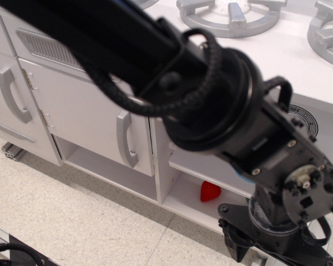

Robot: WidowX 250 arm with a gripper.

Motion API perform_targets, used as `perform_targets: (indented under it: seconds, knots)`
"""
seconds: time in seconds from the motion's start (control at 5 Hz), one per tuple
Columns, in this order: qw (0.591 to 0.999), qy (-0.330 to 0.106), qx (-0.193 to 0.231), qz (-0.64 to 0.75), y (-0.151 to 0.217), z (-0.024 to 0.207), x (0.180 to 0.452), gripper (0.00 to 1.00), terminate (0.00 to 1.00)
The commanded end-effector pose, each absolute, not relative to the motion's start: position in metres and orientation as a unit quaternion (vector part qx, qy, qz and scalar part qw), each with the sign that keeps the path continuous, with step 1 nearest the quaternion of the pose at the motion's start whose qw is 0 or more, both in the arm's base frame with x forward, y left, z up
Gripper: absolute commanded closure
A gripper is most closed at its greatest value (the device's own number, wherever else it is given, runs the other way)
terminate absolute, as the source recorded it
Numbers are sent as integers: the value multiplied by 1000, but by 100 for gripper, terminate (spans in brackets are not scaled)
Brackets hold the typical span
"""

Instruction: Close oven

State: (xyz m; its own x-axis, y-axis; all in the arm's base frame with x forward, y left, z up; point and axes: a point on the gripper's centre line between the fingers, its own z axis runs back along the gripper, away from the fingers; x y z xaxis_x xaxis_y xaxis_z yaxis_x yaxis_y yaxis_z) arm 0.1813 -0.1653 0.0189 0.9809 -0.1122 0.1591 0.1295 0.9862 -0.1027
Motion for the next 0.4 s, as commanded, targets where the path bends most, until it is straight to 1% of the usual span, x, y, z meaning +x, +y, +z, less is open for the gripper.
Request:
perform_targets:
  seconds: [0.0, 0.2]
  knots:
    - [994, -93, -42, -45, -152, 22, 190, 0, 0]
    - [994, -106, -26, -26, -137, 29, 201, 0, 0]
